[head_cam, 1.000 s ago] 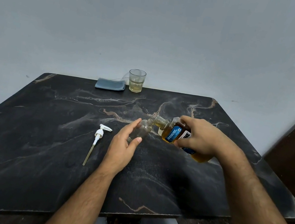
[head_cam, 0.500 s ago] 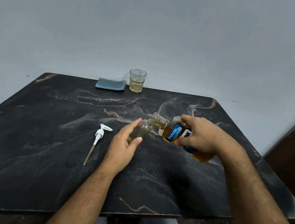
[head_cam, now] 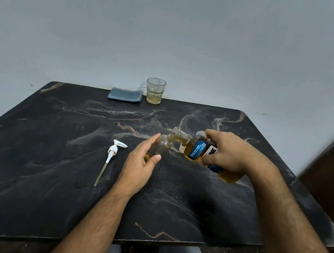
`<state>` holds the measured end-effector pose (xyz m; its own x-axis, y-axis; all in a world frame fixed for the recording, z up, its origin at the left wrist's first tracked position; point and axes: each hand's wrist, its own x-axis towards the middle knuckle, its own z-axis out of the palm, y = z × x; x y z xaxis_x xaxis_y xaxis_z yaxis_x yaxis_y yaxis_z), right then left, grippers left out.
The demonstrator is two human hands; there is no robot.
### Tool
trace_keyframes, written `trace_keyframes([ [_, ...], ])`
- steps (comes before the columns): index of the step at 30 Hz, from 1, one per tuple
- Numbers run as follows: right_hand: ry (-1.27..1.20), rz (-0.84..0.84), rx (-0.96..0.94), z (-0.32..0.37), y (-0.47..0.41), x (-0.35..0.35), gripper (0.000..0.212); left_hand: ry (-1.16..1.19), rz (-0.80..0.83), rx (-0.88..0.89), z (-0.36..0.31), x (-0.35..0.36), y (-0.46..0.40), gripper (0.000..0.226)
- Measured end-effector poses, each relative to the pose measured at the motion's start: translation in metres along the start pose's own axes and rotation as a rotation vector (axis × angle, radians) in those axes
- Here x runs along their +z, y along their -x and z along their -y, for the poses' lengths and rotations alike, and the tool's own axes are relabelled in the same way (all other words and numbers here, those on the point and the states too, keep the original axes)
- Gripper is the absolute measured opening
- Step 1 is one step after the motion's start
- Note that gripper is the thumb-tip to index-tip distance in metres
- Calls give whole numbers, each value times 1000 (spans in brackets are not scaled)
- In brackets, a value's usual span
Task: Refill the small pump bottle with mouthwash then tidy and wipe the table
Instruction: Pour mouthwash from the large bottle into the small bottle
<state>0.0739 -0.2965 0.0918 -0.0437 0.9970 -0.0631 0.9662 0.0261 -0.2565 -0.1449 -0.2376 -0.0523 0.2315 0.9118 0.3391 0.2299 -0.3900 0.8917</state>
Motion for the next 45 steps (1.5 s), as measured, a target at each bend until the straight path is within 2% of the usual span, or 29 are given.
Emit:
trace_keyframes([
  [45,-11,26,6,2,-3,-3,41,-40,14,-33,-1,0,-1,62],
])
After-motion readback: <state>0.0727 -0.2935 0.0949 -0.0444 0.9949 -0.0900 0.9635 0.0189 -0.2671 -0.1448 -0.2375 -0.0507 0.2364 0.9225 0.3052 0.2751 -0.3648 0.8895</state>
